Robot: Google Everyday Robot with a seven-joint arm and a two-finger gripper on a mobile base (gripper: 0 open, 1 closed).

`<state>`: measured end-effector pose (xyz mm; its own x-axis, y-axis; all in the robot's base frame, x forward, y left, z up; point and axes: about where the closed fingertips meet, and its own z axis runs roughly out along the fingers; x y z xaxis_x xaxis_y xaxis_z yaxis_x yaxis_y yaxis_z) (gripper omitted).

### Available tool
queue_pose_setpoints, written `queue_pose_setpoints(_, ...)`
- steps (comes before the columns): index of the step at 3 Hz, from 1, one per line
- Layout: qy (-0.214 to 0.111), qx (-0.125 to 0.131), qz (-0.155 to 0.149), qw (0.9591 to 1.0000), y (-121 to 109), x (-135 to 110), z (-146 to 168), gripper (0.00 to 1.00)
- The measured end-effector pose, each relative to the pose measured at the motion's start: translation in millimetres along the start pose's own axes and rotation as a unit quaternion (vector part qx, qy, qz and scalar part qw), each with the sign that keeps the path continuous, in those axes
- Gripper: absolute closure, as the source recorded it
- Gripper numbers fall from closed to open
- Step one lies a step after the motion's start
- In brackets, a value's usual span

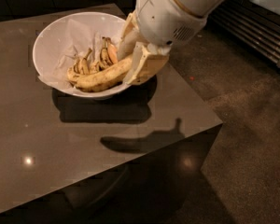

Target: Pick banana from white bowl

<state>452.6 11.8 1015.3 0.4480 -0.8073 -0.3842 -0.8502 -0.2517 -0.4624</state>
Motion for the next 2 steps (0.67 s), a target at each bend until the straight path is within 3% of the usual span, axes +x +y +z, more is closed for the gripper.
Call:
queue_pose_setpoints(1, -0.007, -0.01, 0.026, 0.9996, 28.9, -4.1, -4.7, 1.0)
queue_pose_setpoints(2, -0.007, -0.011, 0.027, 0.9996, 30.4, -4.4, -4.4, 1.0)
